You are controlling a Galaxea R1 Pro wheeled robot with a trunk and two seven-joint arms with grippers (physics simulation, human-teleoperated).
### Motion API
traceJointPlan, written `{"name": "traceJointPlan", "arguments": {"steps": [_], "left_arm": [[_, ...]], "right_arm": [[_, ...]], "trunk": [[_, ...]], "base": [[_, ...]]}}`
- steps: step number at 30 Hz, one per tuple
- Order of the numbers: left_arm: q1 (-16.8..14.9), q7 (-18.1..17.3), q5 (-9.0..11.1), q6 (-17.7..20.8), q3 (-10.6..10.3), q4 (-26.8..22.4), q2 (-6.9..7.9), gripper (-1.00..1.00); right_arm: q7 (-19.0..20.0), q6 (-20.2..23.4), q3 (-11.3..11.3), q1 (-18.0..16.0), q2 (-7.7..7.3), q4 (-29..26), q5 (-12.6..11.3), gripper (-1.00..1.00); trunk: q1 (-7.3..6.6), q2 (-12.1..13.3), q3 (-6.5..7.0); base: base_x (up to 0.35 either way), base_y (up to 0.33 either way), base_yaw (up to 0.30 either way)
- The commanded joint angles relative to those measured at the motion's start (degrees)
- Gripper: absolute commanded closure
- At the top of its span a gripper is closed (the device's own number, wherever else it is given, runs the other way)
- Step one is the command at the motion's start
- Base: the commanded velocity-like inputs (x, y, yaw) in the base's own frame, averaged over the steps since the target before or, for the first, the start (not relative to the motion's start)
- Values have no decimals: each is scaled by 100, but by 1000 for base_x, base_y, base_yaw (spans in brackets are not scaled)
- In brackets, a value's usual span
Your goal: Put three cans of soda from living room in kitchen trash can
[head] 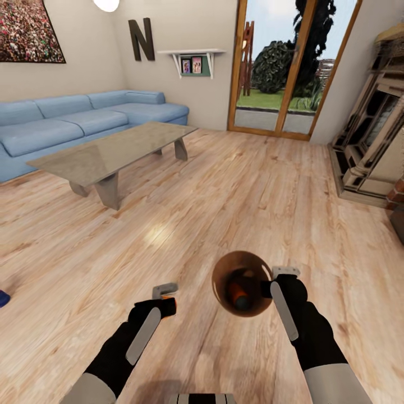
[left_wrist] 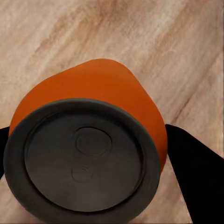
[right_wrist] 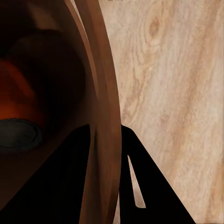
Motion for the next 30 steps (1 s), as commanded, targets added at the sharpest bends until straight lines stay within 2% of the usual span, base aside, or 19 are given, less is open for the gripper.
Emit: {"name": "traceJointPlan", "arguments": {"steps": [1,4,8,12,14,16,21,28,30], "left_arm": [[1,26,4,114,4,-153,0,100],[3,178,-1,667,15,-664,0,100],[-4,462,12,1084,27,-892,-30,100],[-23,695,51,1657,35,-1389,-59,100],[-40,721,70,1832,31,-1548,-88,100],[-104,740,72,1937,22,-1610,-171,100],[-256,759,103,2361,19,-1783,-235,100],[-292,743,160,2361,33,-2167,-272,100],[-294,744,307,2361,35,-2217,-271,100]], "right_arm": [[26,1,-1,-4,-1,10,-7,100],[15,1,-7,-9,-10,44,-4,100],[13,1,-13,-11,-28,53,-3,100],[12,1,-25,-13,-149,76,-3,100],[8,1,-27,-17,-172,118,-3,100],[-7,1,-23,-21,-181,179,-3,100],[-261,1,-18,-34,-183,389,-8,100],[-410,1,24,-57,-163,871,-6,100],[-423,1,45,-77,-164,978,-5,100]], "trunk": [[-3,2,23],[-10,6,90],[-21,11,178],[-31,16,267],[-75,96,303],[-119,177,339],[-229,377,428],[-382,658,554],[-426,738,590]], "base": [[0,0,0],[0,0,0],[0,0,0],[0,0,0],[0,0,0],[0,0,0],[0,0,0],[0,0,0],[0,0,0]]}}
